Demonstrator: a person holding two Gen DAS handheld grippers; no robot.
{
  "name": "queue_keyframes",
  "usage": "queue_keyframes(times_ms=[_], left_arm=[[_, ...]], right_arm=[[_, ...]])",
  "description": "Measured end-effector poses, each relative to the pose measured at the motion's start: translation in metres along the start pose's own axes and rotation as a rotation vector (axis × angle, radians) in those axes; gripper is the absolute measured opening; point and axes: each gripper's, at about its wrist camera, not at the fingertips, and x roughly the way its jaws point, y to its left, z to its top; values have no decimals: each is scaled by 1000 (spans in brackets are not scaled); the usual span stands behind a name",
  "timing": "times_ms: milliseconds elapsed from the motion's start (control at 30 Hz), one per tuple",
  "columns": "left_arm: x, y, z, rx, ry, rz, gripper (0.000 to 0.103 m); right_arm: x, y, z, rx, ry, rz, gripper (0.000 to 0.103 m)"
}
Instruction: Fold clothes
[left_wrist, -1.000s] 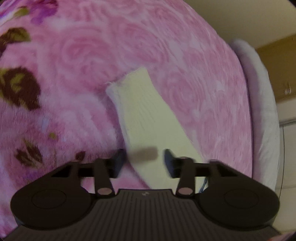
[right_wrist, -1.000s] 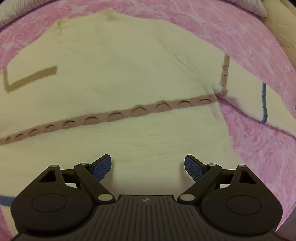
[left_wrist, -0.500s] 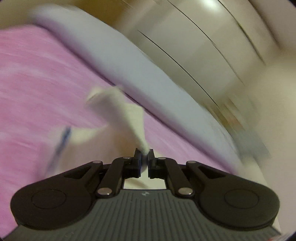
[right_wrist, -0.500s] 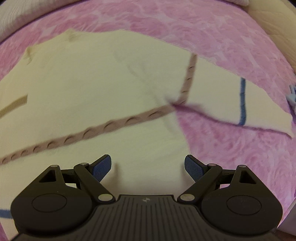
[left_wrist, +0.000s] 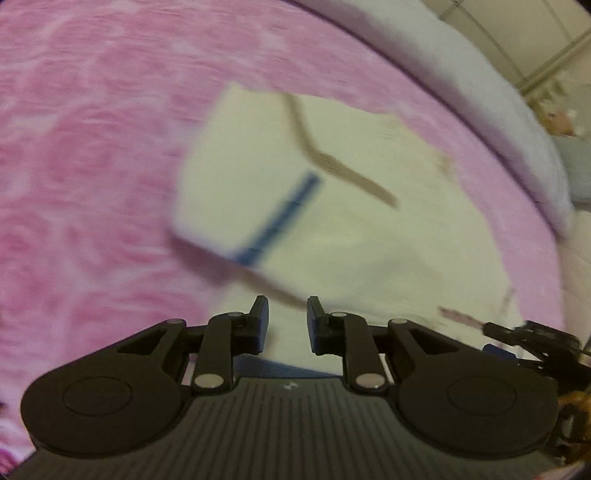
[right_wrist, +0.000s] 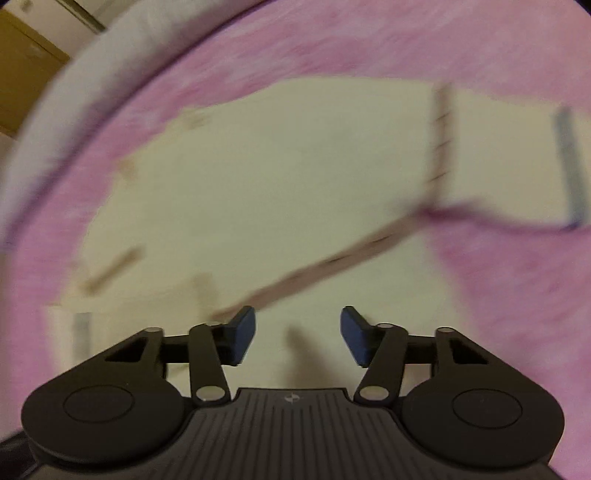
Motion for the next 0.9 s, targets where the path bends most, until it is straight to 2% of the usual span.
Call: queue_keyframes(times_ms=[67,100,267,300,333,367,433,533,600,667,733,800,900], left_arm=[[-2,6,6,-8,-11,21,19],[-2,7,9,-10,-15,25,20],[3,4,11,-10,-13,16,23],[4,4,11,-7,-12,14,23],[6,4,11,-6,-11,13,23],[7,4,12,-7,-11,10,23],[7,4,13,-9,-15,4,23],[7,2,15,-7,-18,-7,23],[9,-1,17,1,-16,-10,23],[13,-6,18,14,-13,-13,23],[19,-11,19,26,-7,-17,23],[25,-16,19,40,1,-20,23],[32,-23,17,70,18,-13,23]], right_arm=[[16,8,-3,22,48,117,56],[25,13,-5,26,72,140,56],[63,35,-14,48,109,151,54],[63,41,-14,24,96,157,36],[64,47,-13,1,83,162,25],[63,53,-12,-25,69,168,14],[48,65,-3,-97,-12,195,11],[2,73,16,-208,-220,228,9],[-24,63,25,-211,-325,185,9],[-31,41,33,-189,-362,52,9],[-19,11,41,-134,-312,-100,10],[-4,-16,48,-78,-245,-193,12],[2,-28,49,-40,-239,-163,13]])
